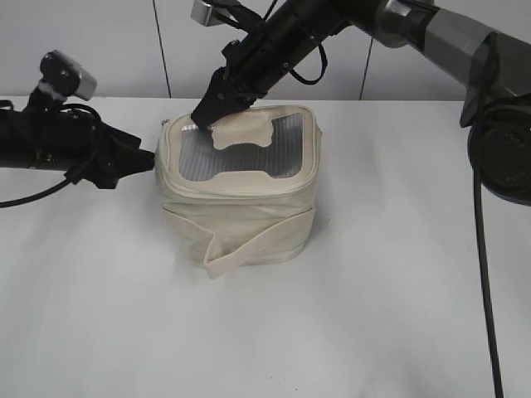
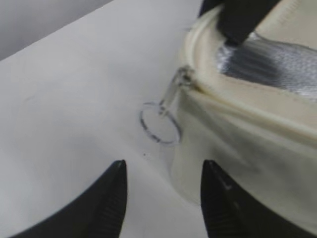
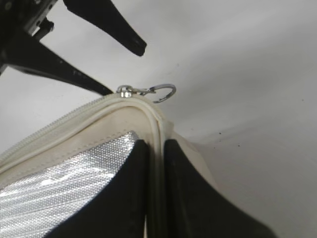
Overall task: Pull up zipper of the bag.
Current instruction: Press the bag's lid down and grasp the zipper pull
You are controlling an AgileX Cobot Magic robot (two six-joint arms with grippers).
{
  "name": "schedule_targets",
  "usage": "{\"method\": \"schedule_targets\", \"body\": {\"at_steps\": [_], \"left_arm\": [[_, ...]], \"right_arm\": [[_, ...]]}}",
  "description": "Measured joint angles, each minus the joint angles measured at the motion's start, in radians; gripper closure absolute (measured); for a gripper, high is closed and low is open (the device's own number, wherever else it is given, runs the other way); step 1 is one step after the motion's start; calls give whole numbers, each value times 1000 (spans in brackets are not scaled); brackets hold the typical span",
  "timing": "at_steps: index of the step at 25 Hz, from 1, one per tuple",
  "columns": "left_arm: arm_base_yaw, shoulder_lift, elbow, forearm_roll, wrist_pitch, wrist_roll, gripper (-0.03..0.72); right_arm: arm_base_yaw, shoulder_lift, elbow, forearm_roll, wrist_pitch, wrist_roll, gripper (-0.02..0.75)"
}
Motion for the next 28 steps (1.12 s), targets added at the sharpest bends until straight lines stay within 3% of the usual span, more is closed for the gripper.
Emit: {"method": "schedule_targets", "body": {"at_steps": [5,28], "left_arm": [[-37,0,-1,-6,-35,60,316],[-70,91,-138,-18,-70,61,318]], "right_arm": [[0,0,0,0,0,2,663],[-1,0,0,-4,1,14,663]]}}
